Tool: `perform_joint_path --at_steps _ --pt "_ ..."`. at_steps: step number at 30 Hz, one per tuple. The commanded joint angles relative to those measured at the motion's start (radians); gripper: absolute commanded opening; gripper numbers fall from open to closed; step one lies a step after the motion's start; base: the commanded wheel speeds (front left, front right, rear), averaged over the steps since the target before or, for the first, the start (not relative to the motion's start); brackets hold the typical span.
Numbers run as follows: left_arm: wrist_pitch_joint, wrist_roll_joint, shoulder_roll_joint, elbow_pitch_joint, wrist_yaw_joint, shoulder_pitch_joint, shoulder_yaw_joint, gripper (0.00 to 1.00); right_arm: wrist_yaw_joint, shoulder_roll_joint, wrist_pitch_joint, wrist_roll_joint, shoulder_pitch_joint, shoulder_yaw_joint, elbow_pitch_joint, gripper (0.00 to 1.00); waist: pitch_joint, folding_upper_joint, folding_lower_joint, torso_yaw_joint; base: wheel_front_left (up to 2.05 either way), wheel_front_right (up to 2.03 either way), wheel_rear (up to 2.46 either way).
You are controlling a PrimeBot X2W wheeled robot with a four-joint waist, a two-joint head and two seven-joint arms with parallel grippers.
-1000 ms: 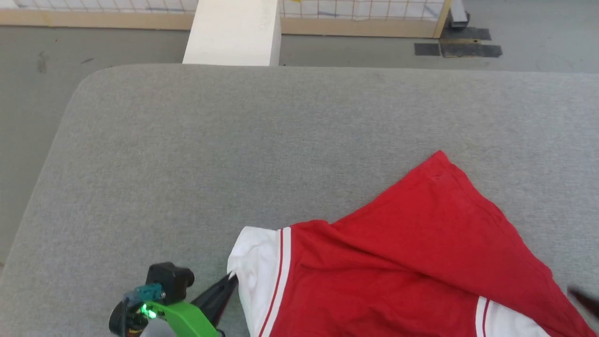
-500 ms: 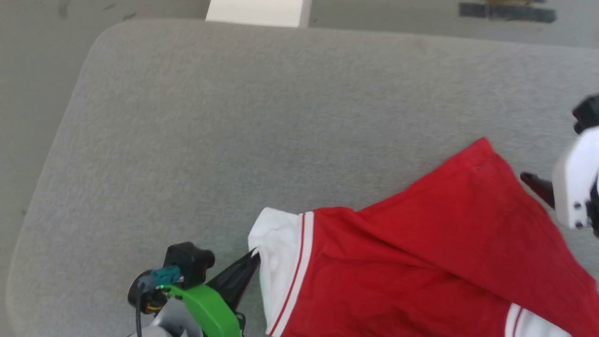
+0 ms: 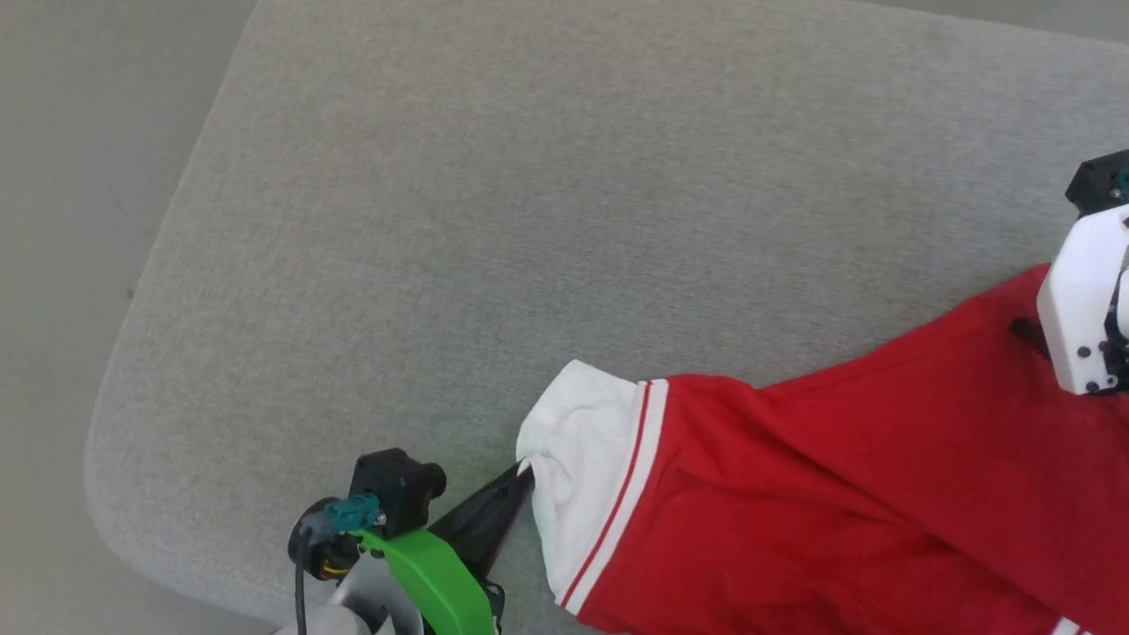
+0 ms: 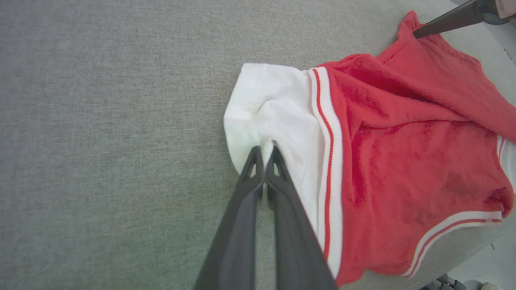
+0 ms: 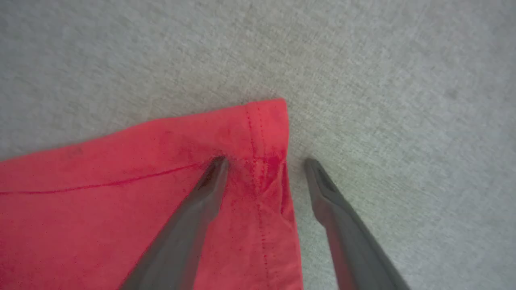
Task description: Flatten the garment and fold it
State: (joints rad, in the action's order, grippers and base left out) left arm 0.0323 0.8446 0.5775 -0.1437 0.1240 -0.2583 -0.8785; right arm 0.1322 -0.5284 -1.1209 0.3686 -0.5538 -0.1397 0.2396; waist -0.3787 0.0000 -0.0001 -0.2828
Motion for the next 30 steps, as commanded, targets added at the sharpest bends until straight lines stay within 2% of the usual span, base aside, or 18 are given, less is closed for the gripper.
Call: perform_joint_path --at_steps 1,3,4,5,6,12,19,30 --pt "0.007 -0.006 -0.007 0.006 -0.005 -0.016 -0.001 0.00 -0.002 0.010 0.007 -0.006 0.022 -0.032 0.035 1.00 -0.023 0.0000 0.0001 -0.025 0.00 0.00 0.00" --pt "0.010 -0.005 -0.011 0.014 -0.008 -0.017 -0.003 0.00 -0.002 0.007 0.006 -0.005 0.040 -0.061 0.054 1.00 -0.025 0.0000 0.0001 -0.028 0.00 0.00 0.00" --pt "0.011 -0.005 -0.013 0.018 -0.010 -0.018 -0.004 0.00 -0.002 0.006 0.005 0.001 0.049 -0.073 0.063 0.49 -0.026 0.0000 0.0001 -0.029 0.00 0.00 0.00" --pt "0.012 -0.004 -0.015 0.021 -0.011 -0.019 -0.005 0.00 -0.002 0.006 0.008 0.006 0.053 -0.077 0.068 0.29 -0.027 0.0000 0.0001 -0.029 0.00 0.00 0.00" --pt "0.013 -0.003 -0.017 0.024 -0.012 -0.020 -0.005 0.00 -0.002 0.007 0.014 0.010 0.055 -0.081 0.073 0.00 -0.028 0.0000 0.0001 -0.029 0.00 0.00 0.00" --pt "0.018 -0.005 -0.012 0.045 -0.011 -0.021 -0.002 0.00 -0.002 -0.011 0.078 0.002 0.037 -0.101 0.092 0.00 -0.008 0.0000 0.0001 -0.015 0.00 0.00 0.00" --pt "0.028 0.001 0.003 0.046 -0.005 -0.020 0.013 0.00 -0.002 -0.012 0.222 0.044 -0.016 -0.083 0.097 0.00 0.059 0.0000 0.0001 0.024 0.00 0.00 0.00" --pt "0.060 -0.005 0.091 -0.029 0.072 -0.029 0.111 0.00 -0.002 -0.075 0.415 0.139 -0.047 -0.076 0.032 0.00 0.196 0.0000 0.0001 0.133 0.00 0.00 0.00"
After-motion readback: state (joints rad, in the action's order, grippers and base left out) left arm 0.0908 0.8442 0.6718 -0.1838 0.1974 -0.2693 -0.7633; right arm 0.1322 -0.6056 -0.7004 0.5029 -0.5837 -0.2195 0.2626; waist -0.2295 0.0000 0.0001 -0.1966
